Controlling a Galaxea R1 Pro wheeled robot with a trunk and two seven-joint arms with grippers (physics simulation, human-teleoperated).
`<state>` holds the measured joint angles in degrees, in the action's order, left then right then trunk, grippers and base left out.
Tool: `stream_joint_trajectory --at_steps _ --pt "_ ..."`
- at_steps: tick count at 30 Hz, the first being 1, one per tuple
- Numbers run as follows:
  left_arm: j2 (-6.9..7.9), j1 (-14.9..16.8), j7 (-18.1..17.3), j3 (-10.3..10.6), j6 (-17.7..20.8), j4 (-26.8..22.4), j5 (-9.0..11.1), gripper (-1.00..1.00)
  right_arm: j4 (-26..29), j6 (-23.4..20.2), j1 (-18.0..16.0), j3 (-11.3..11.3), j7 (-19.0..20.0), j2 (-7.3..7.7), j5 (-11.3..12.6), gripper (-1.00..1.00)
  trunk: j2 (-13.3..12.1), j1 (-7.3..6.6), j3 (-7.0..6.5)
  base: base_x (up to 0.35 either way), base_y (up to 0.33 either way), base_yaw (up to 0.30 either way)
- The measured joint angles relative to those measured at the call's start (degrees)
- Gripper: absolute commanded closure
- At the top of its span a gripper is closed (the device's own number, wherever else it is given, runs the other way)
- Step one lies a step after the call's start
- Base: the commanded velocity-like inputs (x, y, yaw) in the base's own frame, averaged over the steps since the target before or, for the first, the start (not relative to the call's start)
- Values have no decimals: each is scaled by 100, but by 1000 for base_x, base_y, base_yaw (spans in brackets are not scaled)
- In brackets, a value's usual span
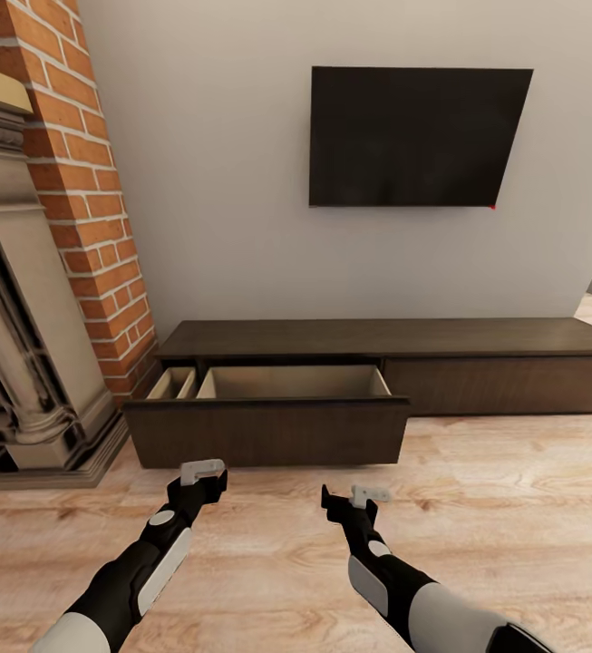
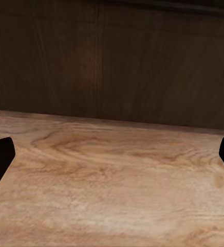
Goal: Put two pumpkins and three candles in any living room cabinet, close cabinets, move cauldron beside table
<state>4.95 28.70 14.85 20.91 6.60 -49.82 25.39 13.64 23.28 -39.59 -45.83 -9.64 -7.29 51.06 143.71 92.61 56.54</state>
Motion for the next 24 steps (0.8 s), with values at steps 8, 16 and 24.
stream_joint_trajectory --at_steps 8,16,24 --pt "-2 0 0 3 8 9 -1 -100 -12 -6 0 0 0 7 1 -100 0 0 0 330 0 0" --pt "-3 0 -2 3 18 11 -1 -100 -12 -10 1 -5 1 8 8 -100 0 0 0 326 0 0" --pt "-12 0 1 -3 25 11 7 -100 -12 -16 0 -5 1 9 9 -100 0 3 0 80 0 0"
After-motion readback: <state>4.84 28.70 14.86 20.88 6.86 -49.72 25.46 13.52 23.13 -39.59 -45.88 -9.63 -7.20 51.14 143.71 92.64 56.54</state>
